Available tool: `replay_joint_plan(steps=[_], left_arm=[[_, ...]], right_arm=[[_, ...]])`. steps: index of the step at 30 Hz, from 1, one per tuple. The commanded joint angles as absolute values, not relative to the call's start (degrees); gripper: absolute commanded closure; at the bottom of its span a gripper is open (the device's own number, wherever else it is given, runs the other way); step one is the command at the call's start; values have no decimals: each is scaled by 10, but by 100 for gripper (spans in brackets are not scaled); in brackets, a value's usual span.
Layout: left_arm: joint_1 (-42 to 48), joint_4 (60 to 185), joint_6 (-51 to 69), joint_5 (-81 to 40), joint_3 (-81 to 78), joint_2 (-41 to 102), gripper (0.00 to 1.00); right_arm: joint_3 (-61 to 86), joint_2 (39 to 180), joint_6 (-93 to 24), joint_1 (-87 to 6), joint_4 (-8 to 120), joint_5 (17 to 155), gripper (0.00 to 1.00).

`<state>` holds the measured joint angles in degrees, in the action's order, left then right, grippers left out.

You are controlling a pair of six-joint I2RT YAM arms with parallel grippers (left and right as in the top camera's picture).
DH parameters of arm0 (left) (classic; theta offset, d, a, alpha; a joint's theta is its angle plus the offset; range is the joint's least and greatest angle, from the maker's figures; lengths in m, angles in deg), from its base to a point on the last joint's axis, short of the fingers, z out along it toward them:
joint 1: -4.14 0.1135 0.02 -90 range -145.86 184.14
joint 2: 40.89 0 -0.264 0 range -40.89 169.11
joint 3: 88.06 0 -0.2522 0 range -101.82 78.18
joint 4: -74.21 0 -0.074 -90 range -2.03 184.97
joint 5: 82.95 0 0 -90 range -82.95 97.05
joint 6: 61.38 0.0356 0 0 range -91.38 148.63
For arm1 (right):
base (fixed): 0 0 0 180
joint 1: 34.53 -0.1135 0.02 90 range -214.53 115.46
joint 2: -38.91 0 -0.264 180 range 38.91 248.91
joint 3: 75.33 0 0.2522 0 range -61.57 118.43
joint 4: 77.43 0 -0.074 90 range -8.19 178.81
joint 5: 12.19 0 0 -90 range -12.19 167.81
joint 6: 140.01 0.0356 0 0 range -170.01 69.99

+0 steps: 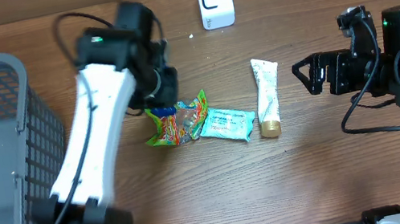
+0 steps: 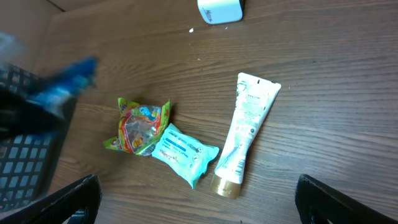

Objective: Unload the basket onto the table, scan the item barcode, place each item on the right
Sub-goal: 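Carry the blue packet out and drop it beside the white tube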

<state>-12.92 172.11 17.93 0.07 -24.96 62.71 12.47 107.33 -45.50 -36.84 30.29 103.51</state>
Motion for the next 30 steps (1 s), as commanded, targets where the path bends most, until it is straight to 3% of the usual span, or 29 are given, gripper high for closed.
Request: replay_joint_plan(steps=[1, 8, 19, 23, 30], left_arm=[[-144, 1692, 136, 17, -196, 645, 96], [-221, 1605, 136, 14, -135, 662, 96], [-254, 1508, 138, 7, -135, 663, 96], [-259, 1459, 126, -63, -134, 663, 96], [-282, 1403, 80, -89, -130, 675, 64]], right_arm=[[134, 1072, -454, -371, 306, 1040, 0], [134, 1072, -454, -371, 306, 1040, 0], [134, 1072, -454, -371, 306, 1040, 0], [134, 1072, -454, -371, 306, 1040, 0], [134, 1072, -454, -371, 305, 1040, 0]])
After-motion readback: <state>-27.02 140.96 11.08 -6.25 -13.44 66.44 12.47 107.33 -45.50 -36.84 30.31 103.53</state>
